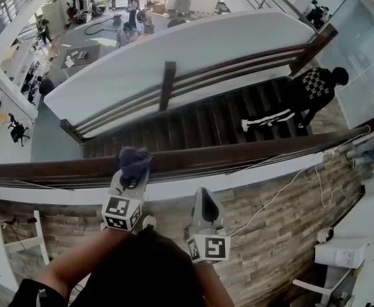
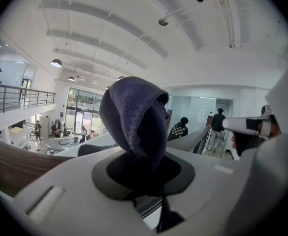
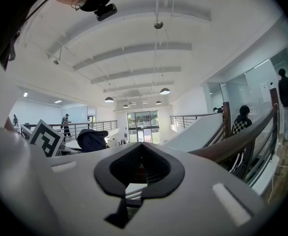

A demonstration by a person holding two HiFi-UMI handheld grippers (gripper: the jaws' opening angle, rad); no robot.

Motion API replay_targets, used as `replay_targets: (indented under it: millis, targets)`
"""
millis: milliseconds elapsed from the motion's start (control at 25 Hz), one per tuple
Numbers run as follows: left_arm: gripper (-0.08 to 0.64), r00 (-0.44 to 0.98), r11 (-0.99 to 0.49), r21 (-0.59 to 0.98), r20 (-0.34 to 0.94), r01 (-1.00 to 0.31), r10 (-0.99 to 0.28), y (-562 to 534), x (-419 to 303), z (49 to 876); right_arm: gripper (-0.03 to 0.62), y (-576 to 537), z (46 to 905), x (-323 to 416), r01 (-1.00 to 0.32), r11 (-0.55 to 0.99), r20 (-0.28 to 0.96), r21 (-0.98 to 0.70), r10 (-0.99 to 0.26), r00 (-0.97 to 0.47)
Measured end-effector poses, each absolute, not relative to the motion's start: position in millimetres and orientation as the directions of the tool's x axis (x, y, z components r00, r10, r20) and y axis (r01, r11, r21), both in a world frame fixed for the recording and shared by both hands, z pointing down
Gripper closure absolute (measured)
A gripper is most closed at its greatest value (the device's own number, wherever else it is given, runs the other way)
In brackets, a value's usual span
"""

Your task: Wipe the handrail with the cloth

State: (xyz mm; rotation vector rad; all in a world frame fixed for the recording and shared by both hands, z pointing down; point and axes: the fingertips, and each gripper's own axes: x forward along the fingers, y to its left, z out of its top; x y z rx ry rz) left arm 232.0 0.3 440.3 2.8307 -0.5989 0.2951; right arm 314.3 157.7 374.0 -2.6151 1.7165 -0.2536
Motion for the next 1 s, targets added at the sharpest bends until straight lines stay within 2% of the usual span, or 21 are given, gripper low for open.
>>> replay_targets:
  millis: [1000]
  targets:
    - [0.479, 0.939, -0.934, 0.201, 0.242, -0.295, -0.244, 42.4, 299.1, 437.0, 0.591, 187.8, 378.8, 328.2, -0.863, -0.494, 0.153, -0.11, -0.866, 0.476]
